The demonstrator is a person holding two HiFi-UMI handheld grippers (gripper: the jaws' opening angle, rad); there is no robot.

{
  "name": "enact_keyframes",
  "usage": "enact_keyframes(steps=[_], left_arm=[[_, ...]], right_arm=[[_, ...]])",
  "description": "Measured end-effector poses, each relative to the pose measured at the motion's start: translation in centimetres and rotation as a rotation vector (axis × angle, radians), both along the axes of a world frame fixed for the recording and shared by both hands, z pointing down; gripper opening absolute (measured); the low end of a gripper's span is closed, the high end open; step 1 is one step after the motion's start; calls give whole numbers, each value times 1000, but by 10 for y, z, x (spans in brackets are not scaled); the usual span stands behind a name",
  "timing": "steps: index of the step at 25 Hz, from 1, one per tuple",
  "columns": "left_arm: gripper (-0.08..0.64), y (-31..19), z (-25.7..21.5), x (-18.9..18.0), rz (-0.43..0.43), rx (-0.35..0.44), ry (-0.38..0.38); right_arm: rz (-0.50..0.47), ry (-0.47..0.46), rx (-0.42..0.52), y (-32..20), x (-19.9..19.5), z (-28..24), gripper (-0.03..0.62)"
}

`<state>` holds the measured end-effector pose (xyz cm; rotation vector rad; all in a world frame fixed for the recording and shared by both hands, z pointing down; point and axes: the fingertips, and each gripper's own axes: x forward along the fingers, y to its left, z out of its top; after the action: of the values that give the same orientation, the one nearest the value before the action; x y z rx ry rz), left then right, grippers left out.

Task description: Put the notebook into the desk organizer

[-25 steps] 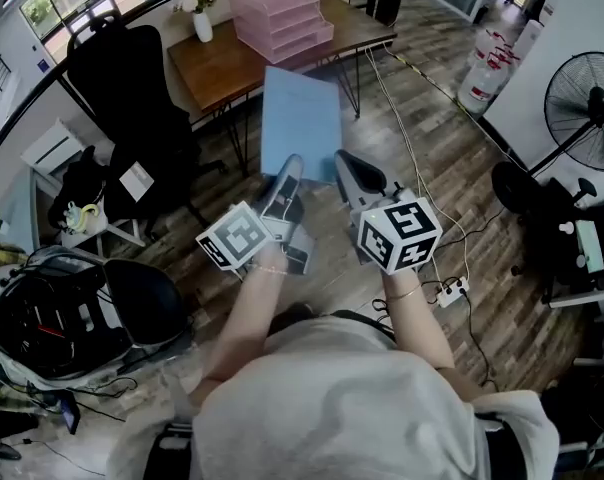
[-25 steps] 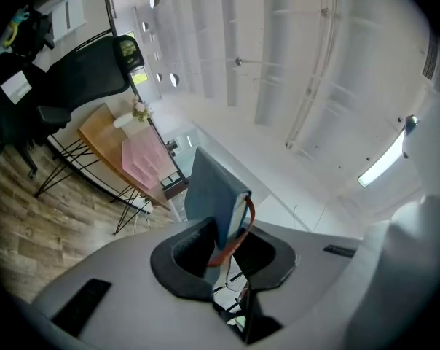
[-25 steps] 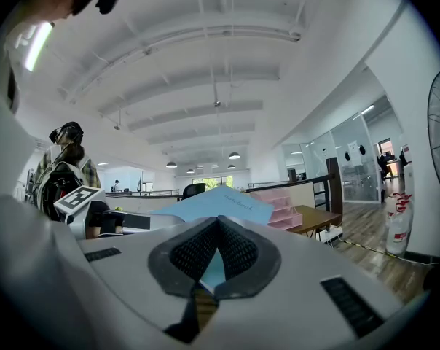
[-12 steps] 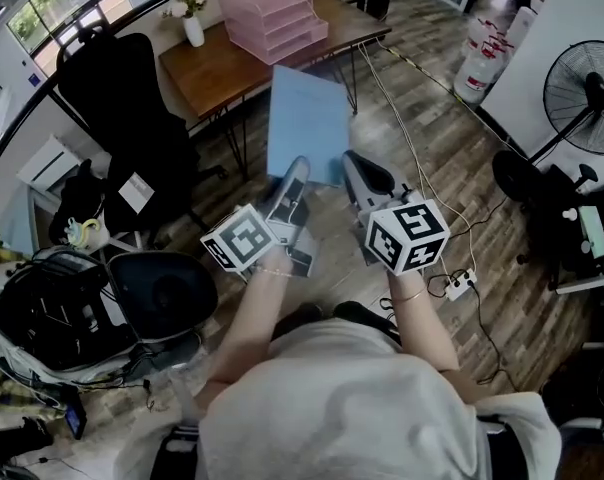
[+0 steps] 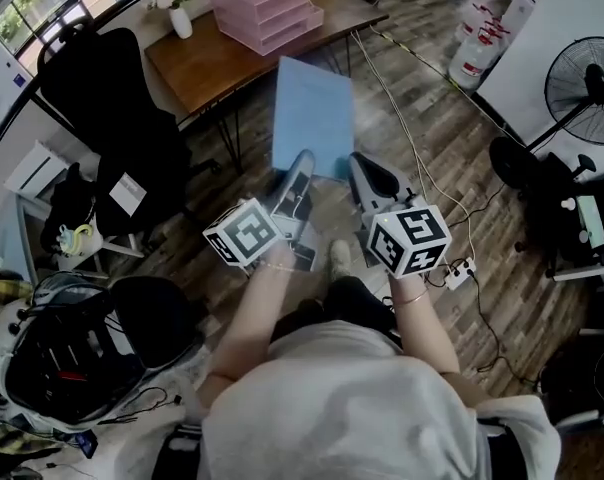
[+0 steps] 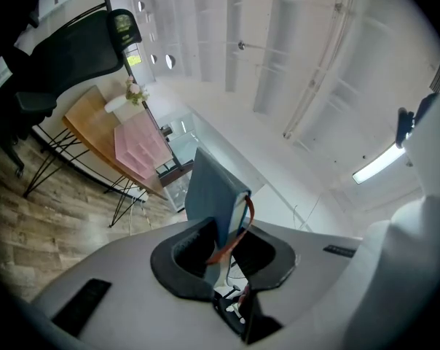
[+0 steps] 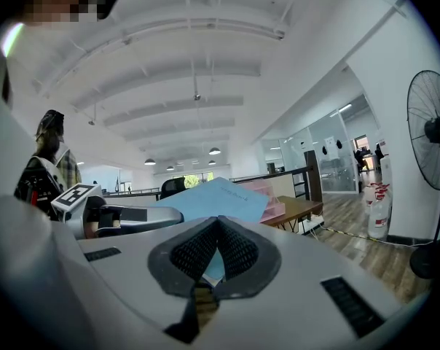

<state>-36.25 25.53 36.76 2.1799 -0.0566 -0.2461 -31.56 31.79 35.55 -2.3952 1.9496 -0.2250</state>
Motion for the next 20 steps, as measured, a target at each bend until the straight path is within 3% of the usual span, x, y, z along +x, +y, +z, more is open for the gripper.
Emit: enact_keyframes(steps=[8,20], left_arm=[[72,-37,8,45,-31,83,-41],[72,-117,-8,159,-91,65,-28]], right_arm=[[-58,0,-4,-45,40,11,9],[-153,29,53,-145,166,-21,9]])
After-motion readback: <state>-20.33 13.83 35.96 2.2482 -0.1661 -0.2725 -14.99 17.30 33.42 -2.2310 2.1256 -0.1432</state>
